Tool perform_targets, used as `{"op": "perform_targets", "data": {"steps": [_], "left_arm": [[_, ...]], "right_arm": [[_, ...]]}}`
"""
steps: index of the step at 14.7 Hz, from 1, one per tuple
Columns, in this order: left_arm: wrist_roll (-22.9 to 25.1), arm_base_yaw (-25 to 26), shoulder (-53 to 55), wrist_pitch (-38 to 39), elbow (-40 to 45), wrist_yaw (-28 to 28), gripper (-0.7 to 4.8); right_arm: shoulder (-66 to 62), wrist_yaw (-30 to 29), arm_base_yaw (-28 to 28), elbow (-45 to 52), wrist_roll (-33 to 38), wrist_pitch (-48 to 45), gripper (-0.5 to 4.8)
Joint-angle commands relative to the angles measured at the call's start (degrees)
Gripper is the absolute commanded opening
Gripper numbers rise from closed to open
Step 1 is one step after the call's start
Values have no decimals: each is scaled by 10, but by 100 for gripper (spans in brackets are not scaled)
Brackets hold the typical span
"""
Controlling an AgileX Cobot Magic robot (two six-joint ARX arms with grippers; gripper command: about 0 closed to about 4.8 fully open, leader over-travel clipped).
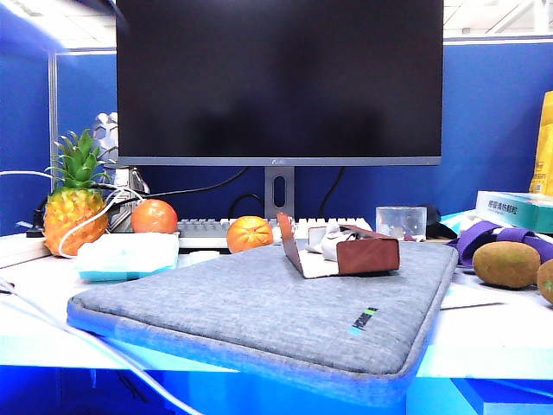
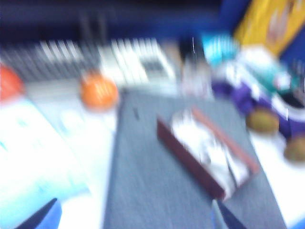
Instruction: Close the glasses case.
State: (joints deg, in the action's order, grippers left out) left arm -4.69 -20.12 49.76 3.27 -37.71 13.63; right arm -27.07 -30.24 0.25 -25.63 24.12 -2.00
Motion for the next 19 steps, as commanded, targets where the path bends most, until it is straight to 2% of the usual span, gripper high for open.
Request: {"op": "perform_targets", "data": {"steps": [1,2,4,6,9,12,13,15,17,19], "left_arm": [[19,0,79,-11,-23,37,416],[39,0,103,-22,-23,62,416],[58,-3,154,-59,-23,73,416],[48,-6,212,-107,-23,108,417],[49,-25,270,-162,-23,111,418],[54,-54,329,-174,-52,76,418],[57,-70,358,-175,-72,31,418],[62,-84,409,-168,-115,17,418],[62,-89,438,-158,-145,15,417],[63,-89,446,-160,-151,5,418]], "right_arm": [[-106,-48,0,-52,-64,76,-1],[-141,-77,1,-68,-75,97,-1],[-192,-89,23,-78,-81,99,-1],[-223,-103,68,-83,-110,99,-1],[-252,-100,144,-83,-124,99,-2],[-262,-86,198,-83,-123,98,-2],[-262,-67,214,-83,-124,99,-1],[-262,-40,221,-83,-124,99,-1],[-262,75,221,-83,-132,100,-2],[-262,153,221,-83,-153,100,-2]]}}
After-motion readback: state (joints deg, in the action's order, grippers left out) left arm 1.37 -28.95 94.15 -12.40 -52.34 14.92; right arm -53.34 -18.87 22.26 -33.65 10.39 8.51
